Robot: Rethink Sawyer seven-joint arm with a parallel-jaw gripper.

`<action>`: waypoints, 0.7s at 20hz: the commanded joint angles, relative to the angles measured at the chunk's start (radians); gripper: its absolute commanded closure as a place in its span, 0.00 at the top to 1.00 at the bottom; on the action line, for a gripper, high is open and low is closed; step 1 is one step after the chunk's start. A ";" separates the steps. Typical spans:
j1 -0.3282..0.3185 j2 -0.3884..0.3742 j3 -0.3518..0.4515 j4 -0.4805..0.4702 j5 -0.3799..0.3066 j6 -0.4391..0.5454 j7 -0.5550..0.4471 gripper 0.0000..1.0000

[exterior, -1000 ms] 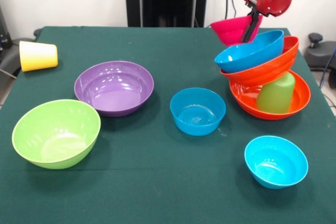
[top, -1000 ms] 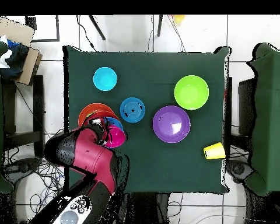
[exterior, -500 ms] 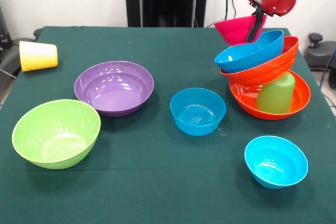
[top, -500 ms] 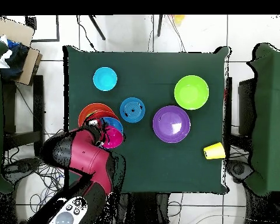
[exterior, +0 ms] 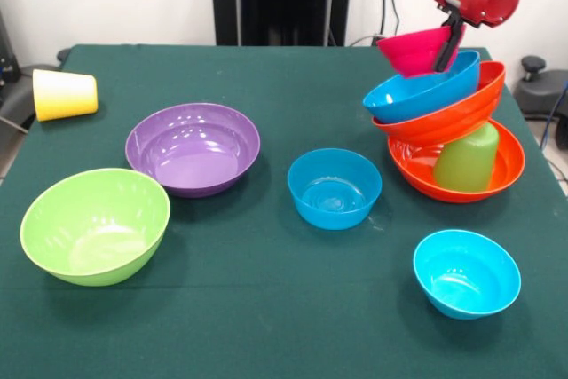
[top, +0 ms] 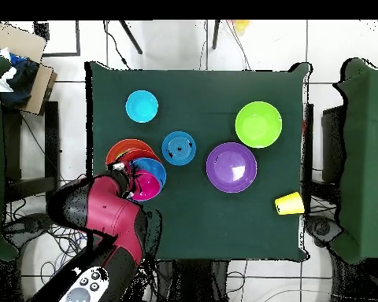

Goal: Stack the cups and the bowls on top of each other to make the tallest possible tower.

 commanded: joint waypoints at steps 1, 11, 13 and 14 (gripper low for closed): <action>-0.010 0.035 0.091 -0.029 0.027 0.048 0.182 0.00; -0.013 0.045 0.096 -0.026 0.026 0.022 0.177 0.00; -0.017 0.044 0.098 -0.020 0.020 0.014 0.166 0.00; -0.021 0.043 0.097 -0.016 0.015 0.010 0.159 0.00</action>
